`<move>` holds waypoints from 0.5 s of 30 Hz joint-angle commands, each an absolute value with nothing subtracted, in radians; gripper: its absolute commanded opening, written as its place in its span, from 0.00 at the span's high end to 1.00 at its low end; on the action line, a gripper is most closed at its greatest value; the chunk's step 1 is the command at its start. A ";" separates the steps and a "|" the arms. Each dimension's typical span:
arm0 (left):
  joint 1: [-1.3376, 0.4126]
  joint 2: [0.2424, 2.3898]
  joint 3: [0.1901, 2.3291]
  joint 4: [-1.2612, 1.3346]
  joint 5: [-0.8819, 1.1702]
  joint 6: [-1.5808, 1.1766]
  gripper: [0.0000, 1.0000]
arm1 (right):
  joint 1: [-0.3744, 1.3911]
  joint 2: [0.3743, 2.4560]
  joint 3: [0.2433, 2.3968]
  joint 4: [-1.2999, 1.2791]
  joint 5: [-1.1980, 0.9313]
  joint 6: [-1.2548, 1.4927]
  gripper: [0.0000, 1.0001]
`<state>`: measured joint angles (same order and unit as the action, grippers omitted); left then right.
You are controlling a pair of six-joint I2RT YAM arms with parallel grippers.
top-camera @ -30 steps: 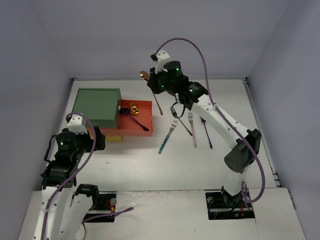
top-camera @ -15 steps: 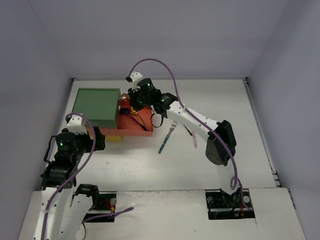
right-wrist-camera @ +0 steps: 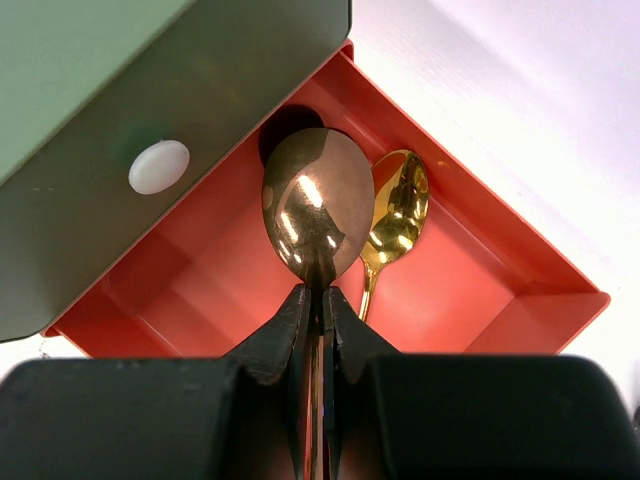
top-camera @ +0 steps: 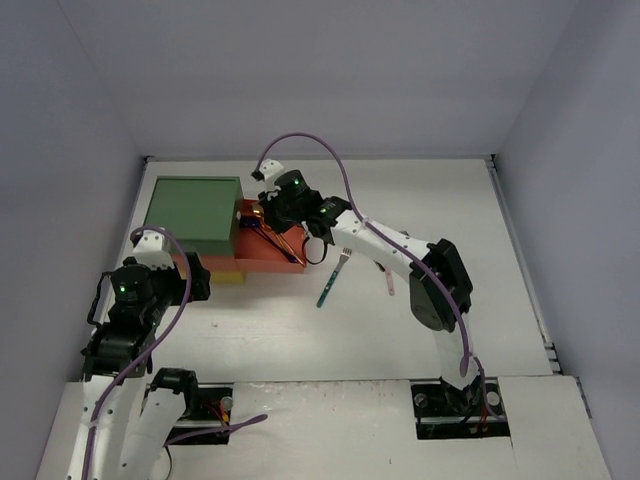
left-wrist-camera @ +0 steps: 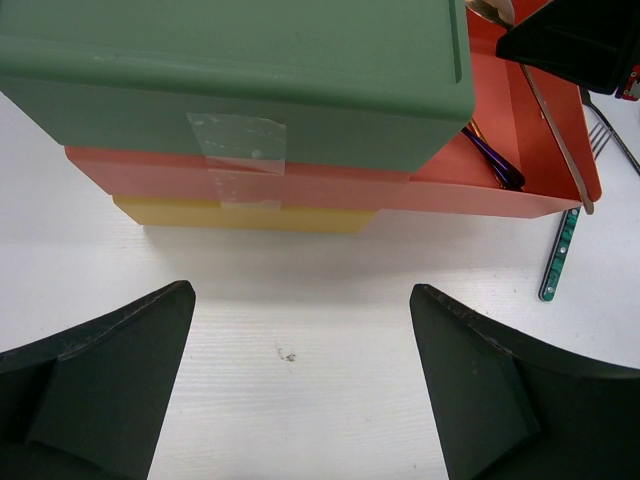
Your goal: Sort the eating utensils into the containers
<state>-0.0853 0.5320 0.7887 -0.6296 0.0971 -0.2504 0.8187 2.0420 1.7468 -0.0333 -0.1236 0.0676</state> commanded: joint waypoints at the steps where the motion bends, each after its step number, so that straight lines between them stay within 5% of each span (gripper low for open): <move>1: -0.089 0.538 0.801 -0.565 0.103 -0.258 0.13 | 0.822 2.032 1.786 0.052 -0.137 0.024 1.00; 15: -0.090 0.543 0.801 -0.567 0.104 -0.258 0.13 | 0.820 2.057 1.899 0.051 -0.143 0.031 1.00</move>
